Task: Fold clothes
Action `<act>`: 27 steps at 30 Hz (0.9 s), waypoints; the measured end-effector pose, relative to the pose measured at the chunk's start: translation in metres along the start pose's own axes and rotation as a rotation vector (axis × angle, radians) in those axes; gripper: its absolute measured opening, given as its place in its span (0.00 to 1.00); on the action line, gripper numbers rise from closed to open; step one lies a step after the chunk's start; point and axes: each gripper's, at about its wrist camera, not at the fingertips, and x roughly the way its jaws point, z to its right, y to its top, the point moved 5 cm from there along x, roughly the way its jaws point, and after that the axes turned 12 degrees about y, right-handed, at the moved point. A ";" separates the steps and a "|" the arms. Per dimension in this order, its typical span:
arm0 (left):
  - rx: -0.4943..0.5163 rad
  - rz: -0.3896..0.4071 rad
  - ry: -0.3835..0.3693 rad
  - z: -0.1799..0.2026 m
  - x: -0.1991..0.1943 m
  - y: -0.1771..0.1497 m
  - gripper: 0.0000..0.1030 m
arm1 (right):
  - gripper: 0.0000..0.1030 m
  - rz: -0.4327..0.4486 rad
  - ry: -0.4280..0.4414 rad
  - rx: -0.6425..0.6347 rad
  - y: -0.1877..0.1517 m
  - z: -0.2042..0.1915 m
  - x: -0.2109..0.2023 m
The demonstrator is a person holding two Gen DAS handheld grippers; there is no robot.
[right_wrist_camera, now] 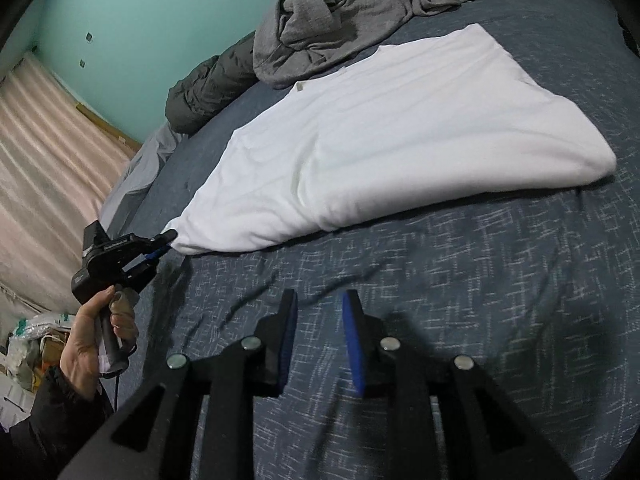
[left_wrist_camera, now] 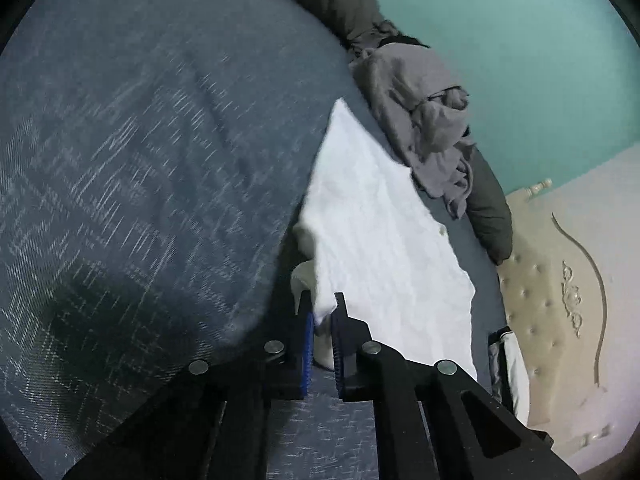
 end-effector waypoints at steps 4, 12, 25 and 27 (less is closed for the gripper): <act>0.065 0.029 -0.015 0.027 -0.011 0.005 0.07 | 0.22 0.022 0.001 0.011 0.001 0.006 -0.009; 0.219 0.046 -0.035 0.124 -0.017 0.012 0.06 | 0.22 0.045 0.015 0.045 0.000 0.023 -0.030; 0.728 -0.185 -0.086 0.389 0.094 -0.134 0.06 | 0.22 0.161 -0.003 0.183 0.012 0.084 -0.101; 0.801 -0.287 -0.052 0.397 0.126 -0.182 0.06 | 0.22 0.171 -0.015 0.217 0.012 0.098 -0.112</act>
